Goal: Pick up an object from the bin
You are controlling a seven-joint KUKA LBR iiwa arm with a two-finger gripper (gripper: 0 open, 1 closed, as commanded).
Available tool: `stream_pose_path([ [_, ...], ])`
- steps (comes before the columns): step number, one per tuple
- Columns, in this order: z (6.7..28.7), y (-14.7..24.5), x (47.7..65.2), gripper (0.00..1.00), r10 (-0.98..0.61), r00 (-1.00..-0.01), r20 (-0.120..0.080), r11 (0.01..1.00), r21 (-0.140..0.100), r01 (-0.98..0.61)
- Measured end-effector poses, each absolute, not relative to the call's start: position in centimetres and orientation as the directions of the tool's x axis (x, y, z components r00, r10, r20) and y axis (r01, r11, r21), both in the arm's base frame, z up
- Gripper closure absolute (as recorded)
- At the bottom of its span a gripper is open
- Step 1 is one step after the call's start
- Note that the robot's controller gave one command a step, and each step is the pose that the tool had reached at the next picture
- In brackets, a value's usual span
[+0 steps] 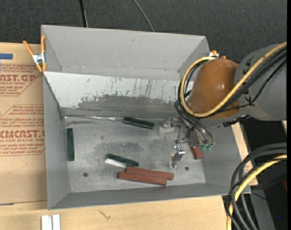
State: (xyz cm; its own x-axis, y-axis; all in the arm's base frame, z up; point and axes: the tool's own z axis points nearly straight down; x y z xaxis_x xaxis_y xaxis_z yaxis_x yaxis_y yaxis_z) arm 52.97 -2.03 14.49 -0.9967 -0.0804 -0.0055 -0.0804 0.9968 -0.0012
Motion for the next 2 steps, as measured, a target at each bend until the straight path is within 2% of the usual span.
stream_pose_path([
  [1, 14.3, 1.2, 51.0, 0.00, 0.000, -1.000, 0.005, 1.000, 0.001, 0.000],
  [2, 12.9, 8.1, 51.4, 0.00, -0.130, -0.992, -0.001, 0.992, 0.000, -0.130],
])
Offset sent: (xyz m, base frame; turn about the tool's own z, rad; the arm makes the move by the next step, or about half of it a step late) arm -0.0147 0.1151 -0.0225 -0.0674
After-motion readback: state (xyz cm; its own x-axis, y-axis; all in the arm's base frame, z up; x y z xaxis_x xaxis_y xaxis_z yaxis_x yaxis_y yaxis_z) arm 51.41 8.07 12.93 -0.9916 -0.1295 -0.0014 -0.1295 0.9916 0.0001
